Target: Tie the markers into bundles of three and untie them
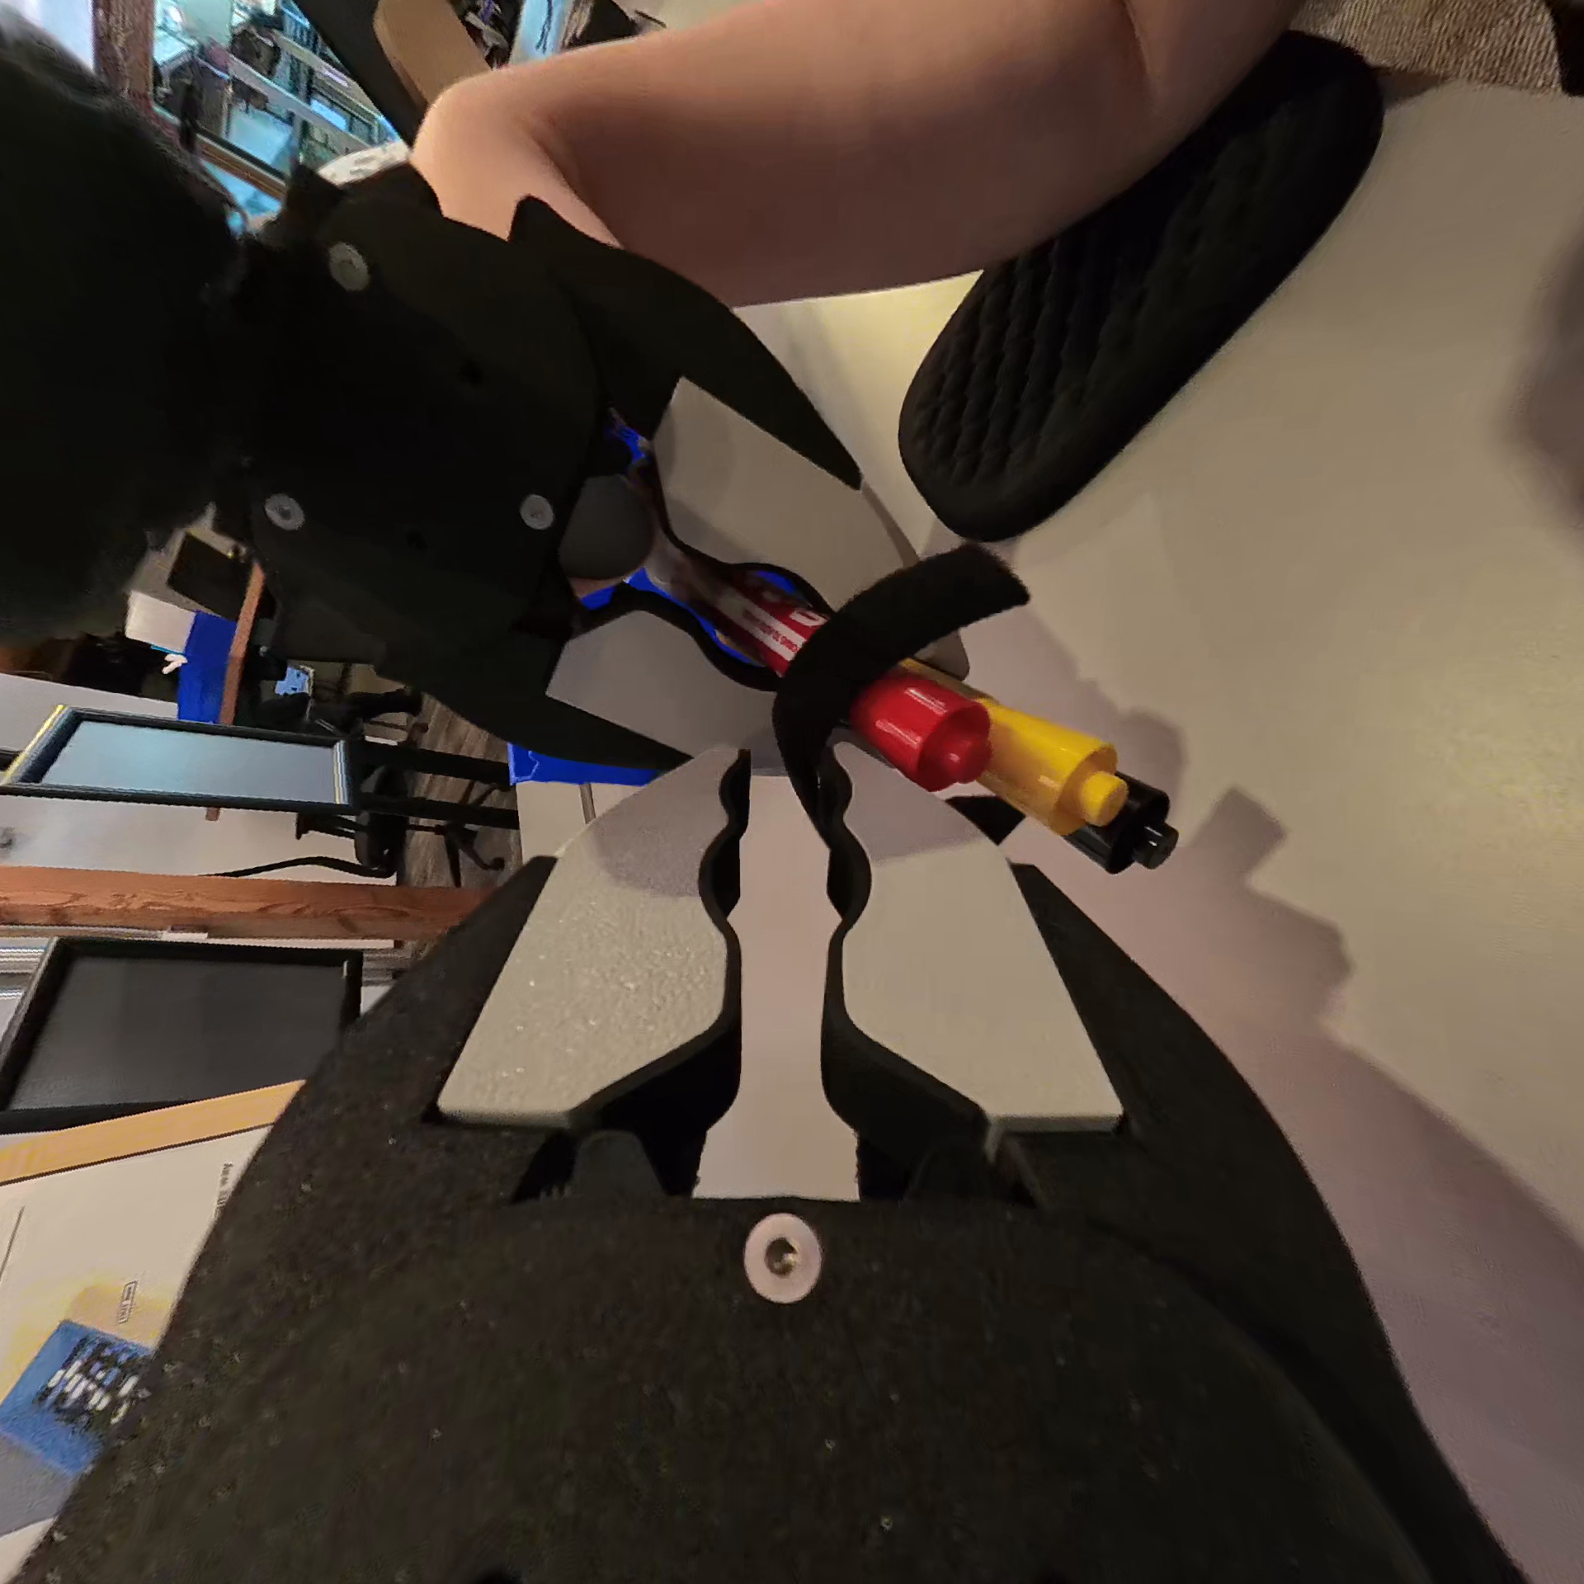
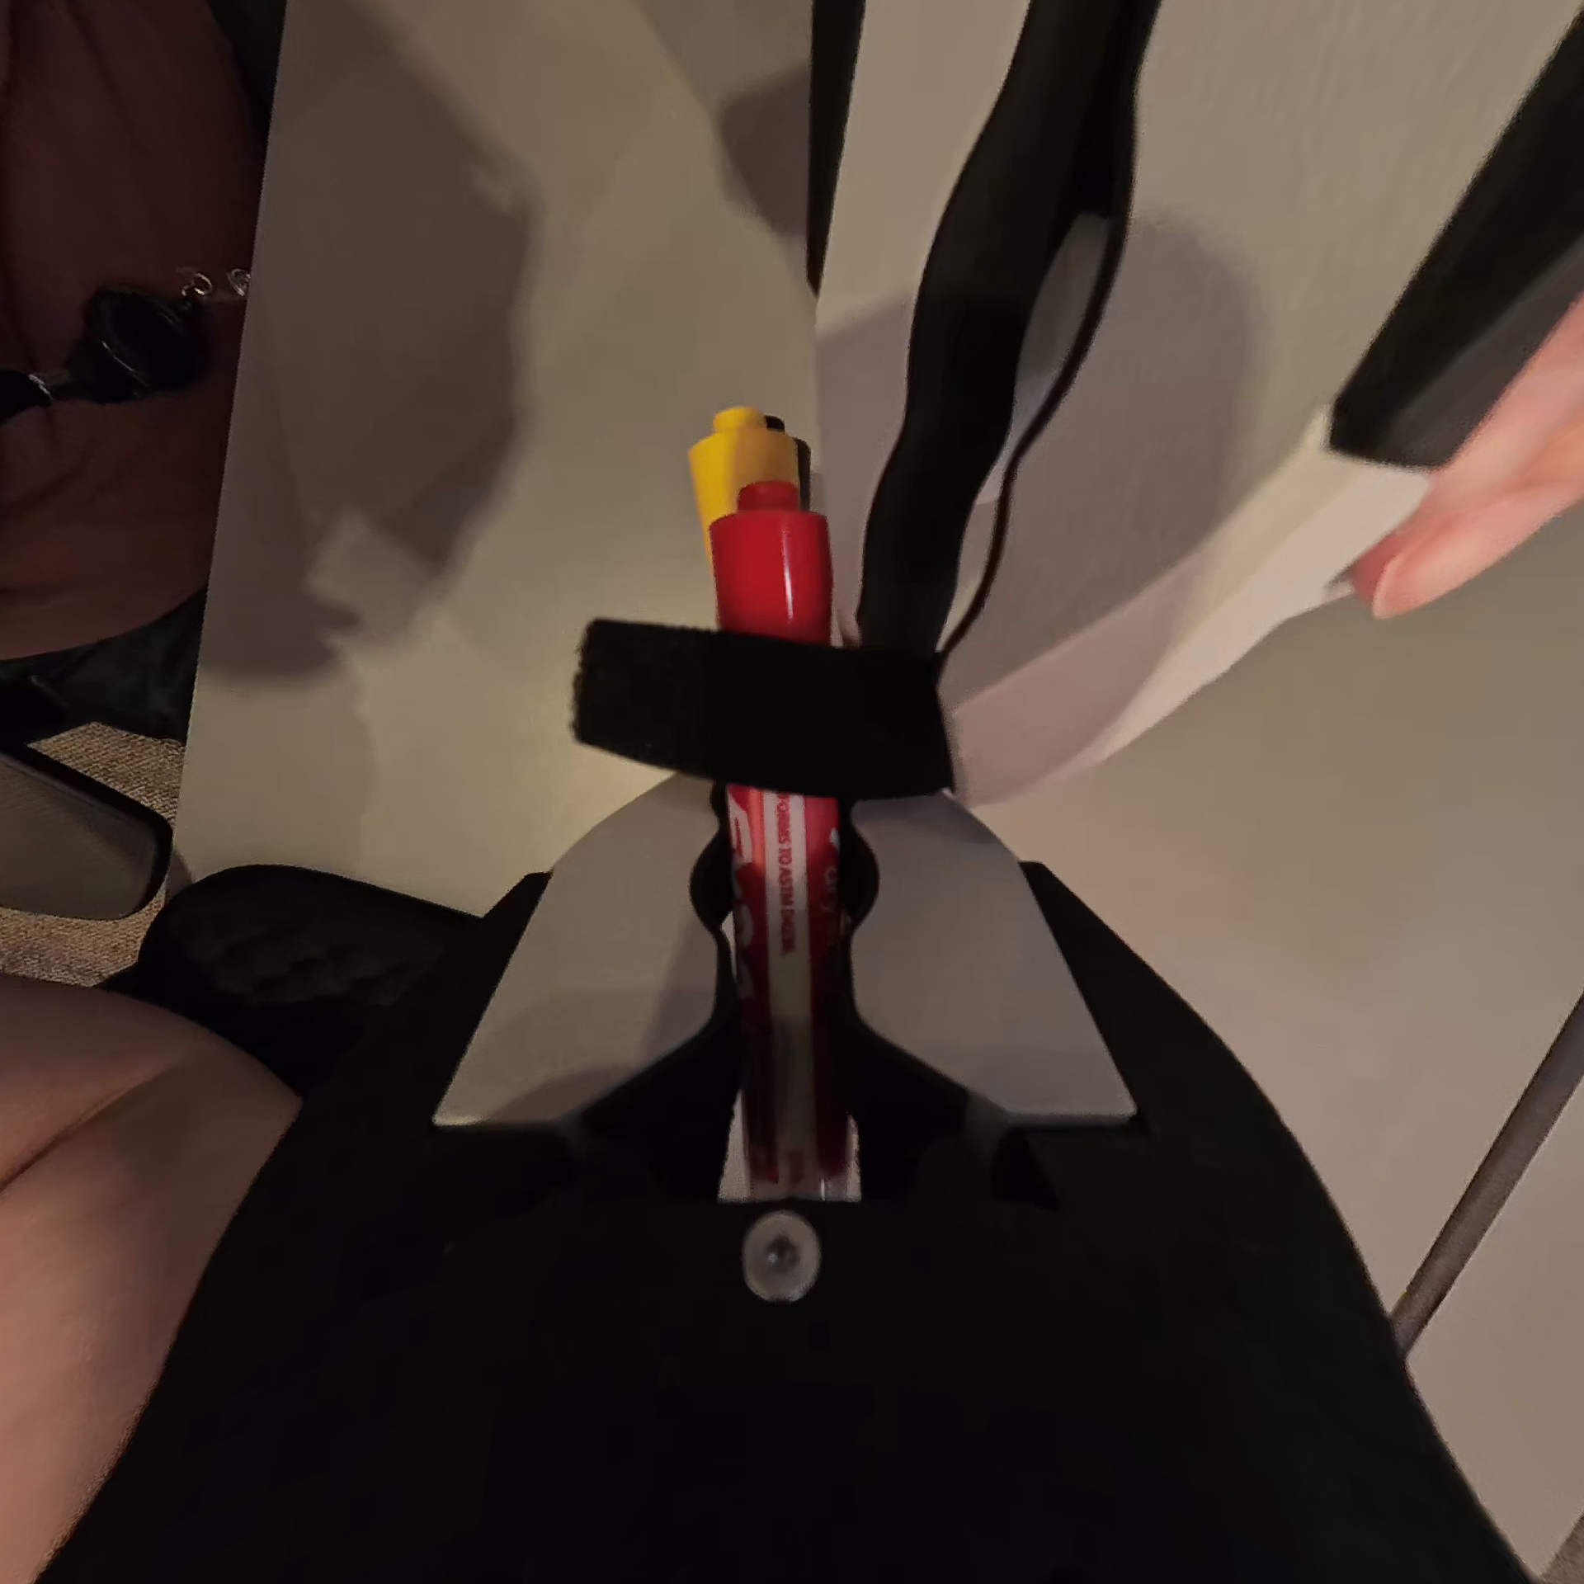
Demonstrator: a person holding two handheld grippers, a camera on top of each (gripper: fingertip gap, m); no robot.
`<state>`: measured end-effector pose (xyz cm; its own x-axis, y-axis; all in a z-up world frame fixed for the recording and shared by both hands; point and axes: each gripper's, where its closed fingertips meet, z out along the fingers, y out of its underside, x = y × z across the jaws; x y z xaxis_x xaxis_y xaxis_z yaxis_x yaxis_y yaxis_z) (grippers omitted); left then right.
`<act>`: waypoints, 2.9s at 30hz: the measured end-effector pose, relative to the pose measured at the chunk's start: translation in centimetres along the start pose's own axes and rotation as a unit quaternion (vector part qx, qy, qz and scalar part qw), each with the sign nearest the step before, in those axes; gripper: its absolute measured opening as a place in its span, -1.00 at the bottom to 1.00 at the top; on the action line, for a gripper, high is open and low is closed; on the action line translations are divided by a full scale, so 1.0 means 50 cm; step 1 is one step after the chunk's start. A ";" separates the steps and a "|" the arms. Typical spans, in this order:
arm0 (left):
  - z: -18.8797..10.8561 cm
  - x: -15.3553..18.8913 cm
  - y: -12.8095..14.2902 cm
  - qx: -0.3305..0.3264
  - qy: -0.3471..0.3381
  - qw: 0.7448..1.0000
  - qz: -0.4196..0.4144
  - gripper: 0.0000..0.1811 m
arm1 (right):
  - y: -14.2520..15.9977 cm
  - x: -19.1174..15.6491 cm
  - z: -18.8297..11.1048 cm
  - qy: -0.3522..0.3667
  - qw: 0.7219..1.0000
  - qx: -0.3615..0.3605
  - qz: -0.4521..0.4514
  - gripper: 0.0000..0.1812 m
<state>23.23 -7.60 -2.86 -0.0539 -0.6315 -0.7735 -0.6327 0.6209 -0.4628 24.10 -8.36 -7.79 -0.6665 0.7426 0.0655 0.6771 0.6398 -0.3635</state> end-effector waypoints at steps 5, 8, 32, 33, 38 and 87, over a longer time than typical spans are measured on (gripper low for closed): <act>-0.005 -0.009 0.001 -0.004 -0.011 1.000 -0.003 -0.84 | -0.001 0.009 0.009 0.007 1.000 0.000 -0.013 -0.77; -0.013 -0.015 0.003 -0.005 -0.015 1.000 -0.009 -0.84 | -0.005 0.014 0.010 0.014 1.000 0.006 -0.024 -0.76; -0.038 -0.020 0.027 -0.086 -0.020 0.996 0.032 -0.88 | -0.003 0.086 0.019 0.093 0.995 0.014 -0.019 -0.77; -0.038 -0.019 0.027 -0.087 -0.020 0.996 0.031 -0.88 | -0.004 0.088 0.020 0.095 0.995 0.016 -0.020 -0.77; -0.041 -0.018 0.025 -0.089 -0.017 0.995 0.031 -0.89 | -0.012 0.098 0.021 0.102 0.994 0.035 -0.022 -0.77; -0.181 -0.034 0.247 -0.212 -0.157 0.904 -0.337 -0.90 | 0.046 0.193 0.147 -0.032 0.966 0.124 0.225 -0.78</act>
<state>8.53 -3.04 -3.32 0.6339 -0.5958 -0.4931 -0.6831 -0.1324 -0.7182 16.95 -1.16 -14.81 -0.3455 0.9158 -0.2049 0.8121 0.1823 -0.5543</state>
